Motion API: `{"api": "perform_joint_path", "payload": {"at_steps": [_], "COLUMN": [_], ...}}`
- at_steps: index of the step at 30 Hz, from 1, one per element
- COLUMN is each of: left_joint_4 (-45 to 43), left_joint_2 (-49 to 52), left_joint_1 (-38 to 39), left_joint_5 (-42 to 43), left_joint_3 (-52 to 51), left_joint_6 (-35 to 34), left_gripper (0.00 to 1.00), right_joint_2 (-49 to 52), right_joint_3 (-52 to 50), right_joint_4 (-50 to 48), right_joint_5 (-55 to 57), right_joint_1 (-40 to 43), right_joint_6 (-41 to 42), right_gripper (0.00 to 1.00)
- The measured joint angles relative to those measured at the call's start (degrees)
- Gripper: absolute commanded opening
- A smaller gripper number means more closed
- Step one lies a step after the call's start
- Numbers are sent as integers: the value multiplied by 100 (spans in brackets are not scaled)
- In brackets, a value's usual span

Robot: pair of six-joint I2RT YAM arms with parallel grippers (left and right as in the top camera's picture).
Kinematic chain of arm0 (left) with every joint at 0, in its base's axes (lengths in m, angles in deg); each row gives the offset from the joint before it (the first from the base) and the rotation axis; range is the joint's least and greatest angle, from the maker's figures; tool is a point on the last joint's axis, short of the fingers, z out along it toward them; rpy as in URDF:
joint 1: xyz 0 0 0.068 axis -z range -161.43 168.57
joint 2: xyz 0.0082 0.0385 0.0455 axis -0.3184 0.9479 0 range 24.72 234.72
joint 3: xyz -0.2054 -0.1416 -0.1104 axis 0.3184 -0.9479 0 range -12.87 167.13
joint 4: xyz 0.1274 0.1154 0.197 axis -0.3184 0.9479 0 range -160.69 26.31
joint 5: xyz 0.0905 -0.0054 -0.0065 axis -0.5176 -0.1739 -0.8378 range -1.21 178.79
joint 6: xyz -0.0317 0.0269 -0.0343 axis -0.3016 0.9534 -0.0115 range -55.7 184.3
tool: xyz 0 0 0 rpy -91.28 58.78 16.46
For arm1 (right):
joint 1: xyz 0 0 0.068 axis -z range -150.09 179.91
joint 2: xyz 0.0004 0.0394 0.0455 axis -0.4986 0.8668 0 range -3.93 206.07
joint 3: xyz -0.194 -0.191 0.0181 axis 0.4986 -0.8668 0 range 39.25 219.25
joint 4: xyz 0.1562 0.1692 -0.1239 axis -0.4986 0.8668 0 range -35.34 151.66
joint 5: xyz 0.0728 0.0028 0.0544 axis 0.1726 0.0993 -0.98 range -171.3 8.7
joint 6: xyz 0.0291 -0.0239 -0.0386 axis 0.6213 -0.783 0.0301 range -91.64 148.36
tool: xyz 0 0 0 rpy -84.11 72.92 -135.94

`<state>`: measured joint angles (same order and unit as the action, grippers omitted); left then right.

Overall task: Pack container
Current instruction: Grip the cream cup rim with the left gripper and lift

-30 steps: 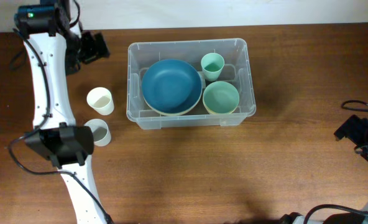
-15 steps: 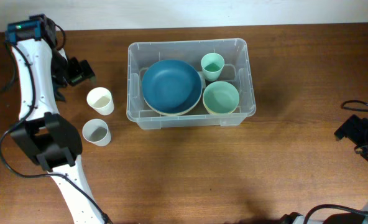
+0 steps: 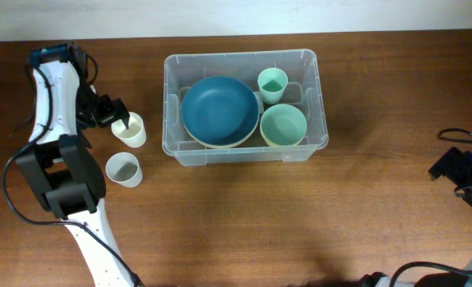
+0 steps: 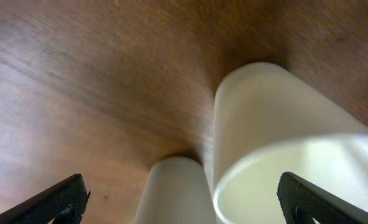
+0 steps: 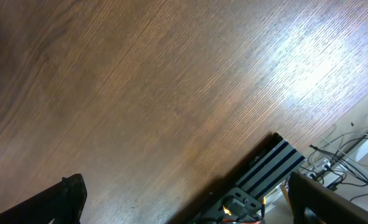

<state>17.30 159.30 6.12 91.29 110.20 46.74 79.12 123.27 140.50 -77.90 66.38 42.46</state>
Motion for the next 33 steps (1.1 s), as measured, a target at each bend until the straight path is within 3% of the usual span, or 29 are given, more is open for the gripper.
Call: {"api": "perform_joint_path", "payload": {"at_steps": [4,6,7,9,11,12,16,20,28,33], "left_joint_4": [-319,-444,-498,-581,-629,-640,-778,-1110,-1456,-1287], "left_joint_2": [0,0,0,0,0,0,0,0,0,0], "left_joint_1": [0,0,0,0,0,0,0,0,-48,-120], "left_joint_5": [0,-2,-2,-7,-20,-20,-22,-22,0,63], "left_joint_3": [-208,-256,-271,-289,-304,-310,-319,-319,-50,1167], "left_joint_6": [0,-2,-13,-31,-24,-46,-24,-48,-24,-26], "left_gripper": [99,94,89,60,38,32,29,6,2,1], "right_joint_2": [0,2,2,2,2,2,2,2,2,7], "right_joint_3": [0,0,0,0,0,0,0,0,0,0], "right_joint_4": [0,0,0,0,0,0,2,0,2,2], "right_joint_5": [0,0,0,0,0,0,0,0,2,0], "right_joint_1": [0,-2,0,-2,-2,-2,0,-2,-2,0], "right_joint_6": [0,0,0,0,0,0,2,0,0,0], "right_gripper": [99,99,99,99,99,99,99,99,99,99]}}
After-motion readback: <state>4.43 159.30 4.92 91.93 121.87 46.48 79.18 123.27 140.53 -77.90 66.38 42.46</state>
